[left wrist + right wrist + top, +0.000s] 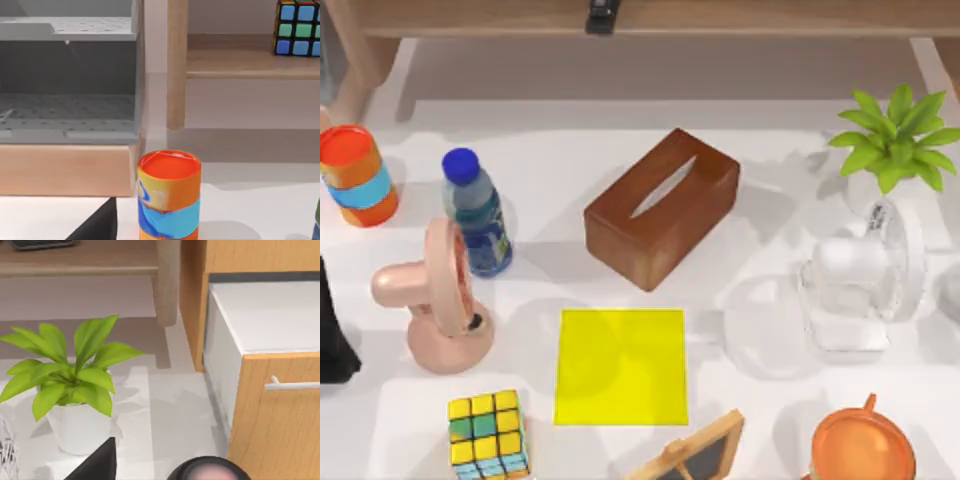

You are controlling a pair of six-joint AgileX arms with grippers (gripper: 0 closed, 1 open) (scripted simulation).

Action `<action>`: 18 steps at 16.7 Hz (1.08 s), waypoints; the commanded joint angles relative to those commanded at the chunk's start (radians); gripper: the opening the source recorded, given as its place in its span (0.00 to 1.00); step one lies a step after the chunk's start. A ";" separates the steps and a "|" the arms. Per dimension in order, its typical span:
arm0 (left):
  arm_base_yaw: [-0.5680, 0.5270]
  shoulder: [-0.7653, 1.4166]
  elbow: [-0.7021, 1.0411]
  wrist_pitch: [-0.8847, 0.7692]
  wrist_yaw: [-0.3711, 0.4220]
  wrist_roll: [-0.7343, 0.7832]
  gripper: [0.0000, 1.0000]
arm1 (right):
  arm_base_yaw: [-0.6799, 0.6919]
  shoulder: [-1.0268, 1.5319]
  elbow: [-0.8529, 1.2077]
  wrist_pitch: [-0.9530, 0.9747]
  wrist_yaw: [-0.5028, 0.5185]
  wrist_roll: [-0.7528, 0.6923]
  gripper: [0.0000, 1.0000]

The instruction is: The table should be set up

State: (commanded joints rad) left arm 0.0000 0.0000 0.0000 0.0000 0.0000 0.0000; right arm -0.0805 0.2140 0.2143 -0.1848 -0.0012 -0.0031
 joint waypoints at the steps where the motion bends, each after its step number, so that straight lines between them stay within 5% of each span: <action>1: 0.000 0.000 0.000 0.000 0.000 0.000 1.00 | -0.023 0.072 0.072 -0.054 0.001 -0.001 1.00; 18: 0.000 0.000 0.000 0.000 0.000 0.000 1.00 | -0.288 1.998 1.896 -1.030 0.015 -0.100 1.00</action>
State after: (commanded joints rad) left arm 0.0000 0.0000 0.0000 0.0000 0.0000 0.0000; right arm -0.3685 2.2120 2.1107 -1.2147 0.0134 -0.1030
